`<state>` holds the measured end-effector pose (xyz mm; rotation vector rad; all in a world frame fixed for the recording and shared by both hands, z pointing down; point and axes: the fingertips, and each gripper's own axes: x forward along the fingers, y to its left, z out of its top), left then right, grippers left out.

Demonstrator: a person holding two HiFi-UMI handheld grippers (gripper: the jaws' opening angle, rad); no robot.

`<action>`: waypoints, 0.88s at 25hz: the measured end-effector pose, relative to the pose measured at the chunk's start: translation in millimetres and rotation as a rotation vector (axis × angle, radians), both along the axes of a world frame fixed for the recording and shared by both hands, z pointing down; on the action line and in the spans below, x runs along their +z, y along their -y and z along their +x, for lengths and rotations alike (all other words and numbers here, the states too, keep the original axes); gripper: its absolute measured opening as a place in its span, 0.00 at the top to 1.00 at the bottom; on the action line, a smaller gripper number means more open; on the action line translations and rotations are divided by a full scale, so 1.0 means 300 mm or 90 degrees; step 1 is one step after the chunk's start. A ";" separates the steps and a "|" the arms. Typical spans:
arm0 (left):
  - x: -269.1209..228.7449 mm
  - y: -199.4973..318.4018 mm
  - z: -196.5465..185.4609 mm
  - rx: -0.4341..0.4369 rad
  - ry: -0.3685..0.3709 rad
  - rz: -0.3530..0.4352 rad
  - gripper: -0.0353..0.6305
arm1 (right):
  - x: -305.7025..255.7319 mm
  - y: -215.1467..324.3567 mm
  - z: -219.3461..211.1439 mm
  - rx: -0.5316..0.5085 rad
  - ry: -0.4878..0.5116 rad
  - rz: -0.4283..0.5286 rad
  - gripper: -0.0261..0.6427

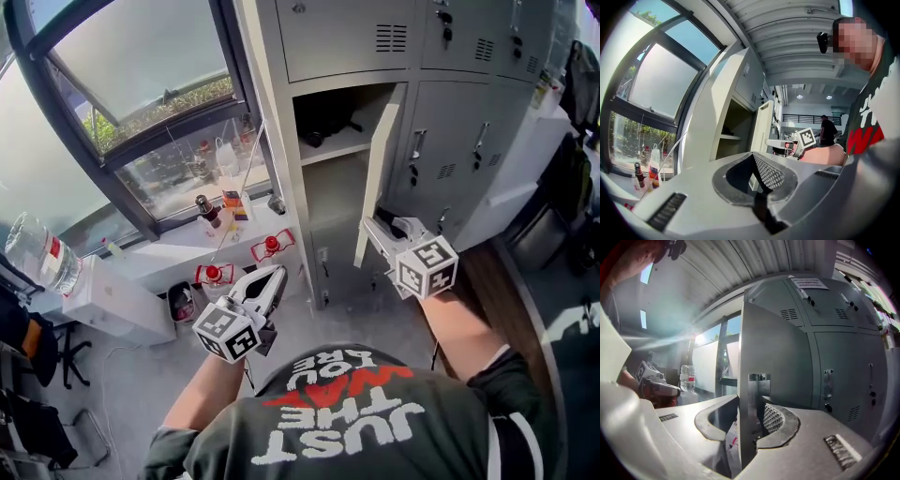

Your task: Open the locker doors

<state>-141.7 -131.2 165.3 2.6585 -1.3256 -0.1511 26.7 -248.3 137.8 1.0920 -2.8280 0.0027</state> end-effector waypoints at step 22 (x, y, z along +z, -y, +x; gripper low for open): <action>0.002 0.083 0.190 0.063 0.005 -0.003 0.95 | 0.007 -0.022 0.619 0.160 0.046 -0.006 0.83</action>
